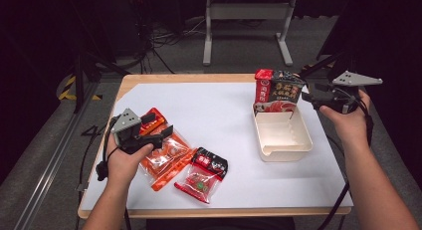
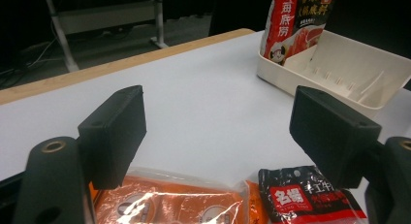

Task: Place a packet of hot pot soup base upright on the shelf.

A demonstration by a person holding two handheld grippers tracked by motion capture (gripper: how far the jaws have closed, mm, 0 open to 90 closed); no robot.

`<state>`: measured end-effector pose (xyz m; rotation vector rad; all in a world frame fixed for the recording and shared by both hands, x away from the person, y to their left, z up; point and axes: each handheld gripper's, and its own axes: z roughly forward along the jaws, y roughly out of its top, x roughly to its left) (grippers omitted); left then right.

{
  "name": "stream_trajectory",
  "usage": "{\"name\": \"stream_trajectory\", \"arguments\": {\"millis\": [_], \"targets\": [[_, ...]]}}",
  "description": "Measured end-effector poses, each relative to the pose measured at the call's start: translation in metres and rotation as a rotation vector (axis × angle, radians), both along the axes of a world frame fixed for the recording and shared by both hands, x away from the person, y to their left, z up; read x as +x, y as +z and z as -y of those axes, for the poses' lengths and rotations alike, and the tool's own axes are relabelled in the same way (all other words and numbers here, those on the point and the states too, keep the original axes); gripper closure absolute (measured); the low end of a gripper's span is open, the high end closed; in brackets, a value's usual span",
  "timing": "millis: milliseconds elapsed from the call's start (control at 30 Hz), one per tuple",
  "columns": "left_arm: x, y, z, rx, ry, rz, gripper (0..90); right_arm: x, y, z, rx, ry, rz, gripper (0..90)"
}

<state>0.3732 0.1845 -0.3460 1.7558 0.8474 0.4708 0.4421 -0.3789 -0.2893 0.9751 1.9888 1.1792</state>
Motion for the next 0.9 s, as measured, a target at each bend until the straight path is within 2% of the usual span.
{"name": "stream_trajectory", "arguments": {"millis": [233,533,700,900], "targets": [[0.000,-0.002,-0.005,0.024,0.006,-0.010,21.0,-0.025,0.002,-0.011,0.014,0.069,0.017,37.3],[0.000,-0.002,-0.009,0.034,-0.002,-0.026,20.5,-0.052,0.000,-0.032,0.076,0.190,0.014,35.8],[0.000,-0.001,-0.013,0.036,-0.002,-0.041,20.2,-0.065,-0.006,-0.043,0.089,0.188,-0.008,35.2],[0.002,-0.002,-0.018,0.037,0.015,-0.057,18.9,-0.076,-0.011,-0.051,0.104,0.211,-0.002,34.5]]}}
